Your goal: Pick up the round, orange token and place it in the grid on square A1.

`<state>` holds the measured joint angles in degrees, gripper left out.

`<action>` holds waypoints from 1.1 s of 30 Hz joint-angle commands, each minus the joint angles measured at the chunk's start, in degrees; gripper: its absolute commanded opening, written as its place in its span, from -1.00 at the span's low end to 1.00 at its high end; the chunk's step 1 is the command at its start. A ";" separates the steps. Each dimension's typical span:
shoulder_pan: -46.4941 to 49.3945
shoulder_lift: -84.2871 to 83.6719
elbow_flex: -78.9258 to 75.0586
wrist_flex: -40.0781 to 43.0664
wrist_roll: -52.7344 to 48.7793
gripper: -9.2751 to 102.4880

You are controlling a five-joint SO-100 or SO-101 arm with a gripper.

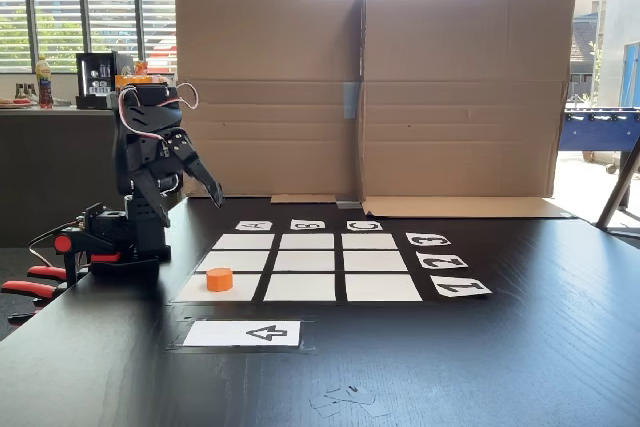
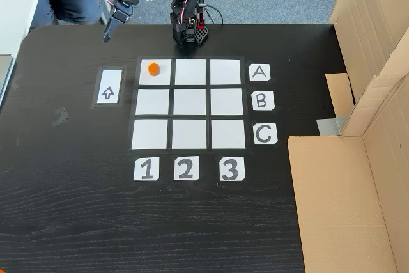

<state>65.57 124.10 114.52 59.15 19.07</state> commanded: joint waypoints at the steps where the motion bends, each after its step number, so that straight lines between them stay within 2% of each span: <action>1: 4.66 5.10 -2.20 0.53 -0.44 -0.33; 16: 22.94 23.55 3.69 9.40 -2.37 -0.42; 23: 31.03 31.55 12.39 11.43 -7.91 -0.54; 33: 37.44 40.25 31.55 10.37 -17.49 -0.72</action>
<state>99.93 162.69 143.61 70.40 3.60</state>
